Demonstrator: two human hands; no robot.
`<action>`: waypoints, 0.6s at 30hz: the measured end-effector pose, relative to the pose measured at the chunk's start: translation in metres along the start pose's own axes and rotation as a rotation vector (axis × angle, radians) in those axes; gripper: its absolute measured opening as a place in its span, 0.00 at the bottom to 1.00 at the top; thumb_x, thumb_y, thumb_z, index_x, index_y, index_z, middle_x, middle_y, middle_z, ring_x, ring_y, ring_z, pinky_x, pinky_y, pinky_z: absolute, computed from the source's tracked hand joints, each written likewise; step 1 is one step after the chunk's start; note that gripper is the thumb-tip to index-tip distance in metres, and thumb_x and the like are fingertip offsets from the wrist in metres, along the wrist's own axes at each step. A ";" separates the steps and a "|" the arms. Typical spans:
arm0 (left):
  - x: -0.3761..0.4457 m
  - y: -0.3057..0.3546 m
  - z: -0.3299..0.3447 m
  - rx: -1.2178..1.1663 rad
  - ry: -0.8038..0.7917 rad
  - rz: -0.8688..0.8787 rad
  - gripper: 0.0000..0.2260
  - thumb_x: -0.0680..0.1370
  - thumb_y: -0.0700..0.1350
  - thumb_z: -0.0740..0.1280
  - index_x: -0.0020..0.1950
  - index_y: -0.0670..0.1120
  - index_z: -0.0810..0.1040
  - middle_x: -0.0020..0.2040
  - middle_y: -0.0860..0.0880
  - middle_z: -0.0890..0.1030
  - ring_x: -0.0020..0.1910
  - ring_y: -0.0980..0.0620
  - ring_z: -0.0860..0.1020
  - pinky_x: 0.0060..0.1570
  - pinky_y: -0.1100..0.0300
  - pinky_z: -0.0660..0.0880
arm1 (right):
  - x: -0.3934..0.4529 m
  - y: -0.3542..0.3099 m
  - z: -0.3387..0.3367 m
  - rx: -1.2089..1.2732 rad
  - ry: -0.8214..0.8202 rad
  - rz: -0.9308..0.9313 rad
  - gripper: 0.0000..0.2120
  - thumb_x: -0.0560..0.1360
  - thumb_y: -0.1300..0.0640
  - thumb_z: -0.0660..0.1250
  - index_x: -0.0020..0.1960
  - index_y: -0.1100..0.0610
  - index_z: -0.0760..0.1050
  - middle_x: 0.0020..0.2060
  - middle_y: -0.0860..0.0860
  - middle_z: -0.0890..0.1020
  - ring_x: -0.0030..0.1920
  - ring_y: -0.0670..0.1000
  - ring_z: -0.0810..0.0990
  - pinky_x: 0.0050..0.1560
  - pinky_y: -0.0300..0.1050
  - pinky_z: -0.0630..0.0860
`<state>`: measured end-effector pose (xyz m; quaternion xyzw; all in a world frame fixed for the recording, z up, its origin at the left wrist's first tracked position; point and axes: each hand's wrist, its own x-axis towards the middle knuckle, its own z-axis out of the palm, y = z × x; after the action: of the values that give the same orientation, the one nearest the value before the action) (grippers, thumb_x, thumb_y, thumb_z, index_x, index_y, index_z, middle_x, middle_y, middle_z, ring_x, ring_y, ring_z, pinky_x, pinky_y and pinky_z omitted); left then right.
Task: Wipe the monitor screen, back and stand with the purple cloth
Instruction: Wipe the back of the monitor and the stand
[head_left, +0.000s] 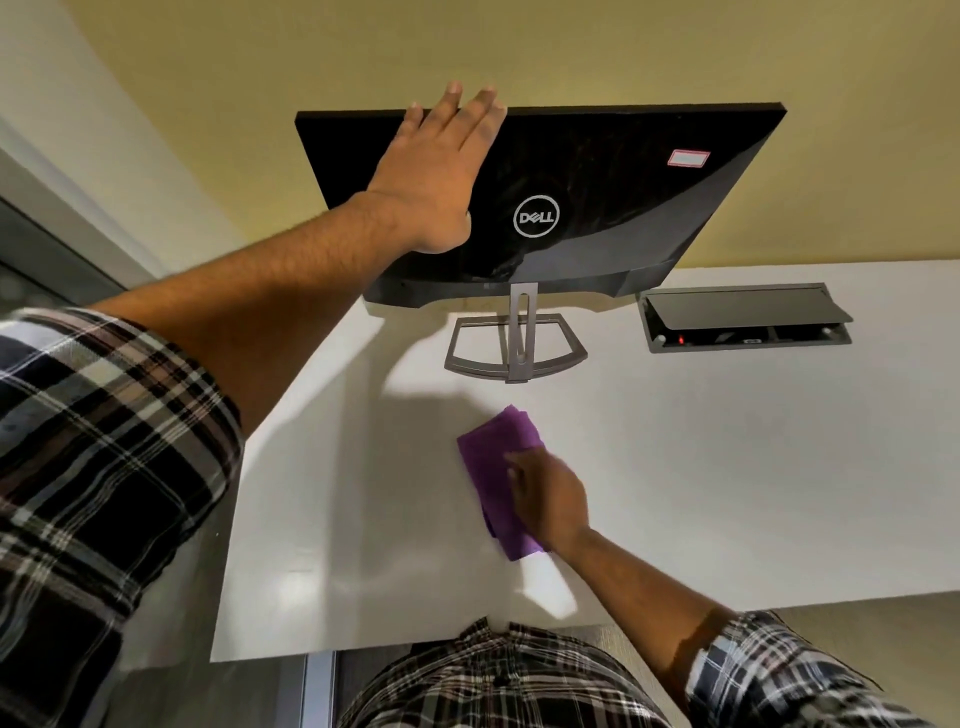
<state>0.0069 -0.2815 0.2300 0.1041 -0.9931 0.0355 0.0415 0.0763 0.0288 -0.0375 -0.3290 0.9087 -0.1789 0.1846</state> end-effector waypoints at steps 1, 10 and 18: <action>0.000 0.000 0.000 0.003 0.001 -0.001 0.47 0.74 0.43 0.71 0.83 0.48 0.43 0.83 0.47 0.43 0.82 0.43 0.42 0.79 0.41 0.45 | 0.002 0.004 -0.004 0.005 0.085 0.055 0.14 0.81 0.51 0.60 0.60 0.44 0.82 0.54 0.48 0.84 0.53 0.55 0.82 0.48 0.50 0.81; 0.001 0.000 0.000 0.002 -0.007 0.000 0.47 0.74 0.43 0.71 0.83 0.47 0.42 0.83 0.47 0.43 0.82 0.43 0.42 0.79 0.40 0.47 | 0.019 0.029 -0.007 0.251 -0.208 0.537 0.22 0.74 0.42 0.74 0.62 0.51 0.76 0.51 0.47 0.83 0.54 0.55 0.81 0.54 0.49 0.77; -0.003 0.001 -0.003 -0.023 0.021 0.016 0.45 0.74 0.43 0.71 0.83 0.48 0.46 0.83 0.47 0.48 0.82 0.42 0.48 0.79 0.41 0.51 | 0.011 0.029 -0.029 0.804 -0.162 0.570 0.21 0.64 0.41 0.78 0.40 0.56 0.74 0.36 0.55 0.79 0.39 0.55 0.78 0.42 0.49 0.71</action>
<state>0.0097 -0.2796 0.2323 0.0951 -0.9937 0.0253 0.0531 0.0401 0.0484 -0.0280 0.0169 0.8043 -0.4312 0.4085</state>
